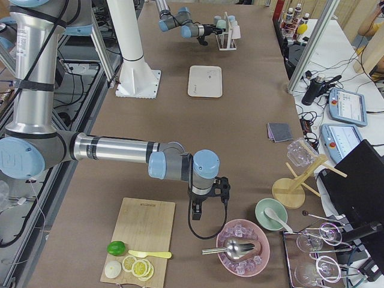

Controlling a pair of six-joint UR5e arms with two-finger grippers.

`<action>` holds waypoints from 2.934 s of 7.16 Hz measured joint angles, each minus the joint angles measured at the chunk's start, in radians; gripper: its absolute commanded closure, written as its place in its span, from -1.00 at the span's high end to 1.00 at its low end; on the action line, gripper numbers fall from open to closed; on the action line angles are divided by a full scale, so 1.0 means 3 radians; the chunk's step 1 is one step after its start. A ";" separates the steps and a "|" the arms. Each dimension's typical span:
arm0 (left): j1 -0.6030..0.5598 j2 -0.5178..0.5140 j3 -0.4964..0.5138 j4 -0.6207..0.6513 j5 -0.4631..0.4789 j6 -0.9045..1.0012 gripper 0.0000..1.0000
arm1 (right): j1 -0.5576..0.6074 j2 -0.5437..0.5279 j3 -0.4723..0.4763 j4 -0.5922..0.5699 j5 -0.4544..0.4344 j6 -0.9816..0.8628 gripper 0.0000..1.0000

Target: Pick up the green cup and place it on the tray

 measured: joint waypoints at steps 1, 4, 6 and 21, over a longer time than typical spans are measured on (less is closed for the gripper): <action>0.0009 0.0033 -0.0064 0.0001 0.0001 0.0033 -0.93 | 0.0000 -0.0006 -0.0006 -0.0001 0.0000 0.0000 1.00; 0.0051 0.0177 -0.0319 0.0005 0.0001 0.0203 -0.93 | 0.0000 -0.0035 -0.0011 0.0001 -0.0004 0.0000 1.00; 0.0062 0.0260 -0.0578 0.0005 -0.0006 0.0383 -0.93 | 0.0001 -0.0040 -0.0028 0.0001 -0.0002 0.0000 1.00; 0.0019 0.0161 -0.0895 -0.2431 -0.1832 -0.2197 -1.00 | 0.0000 -0.0048 -0.0083 0.0001 0.0015 0.0000 1.00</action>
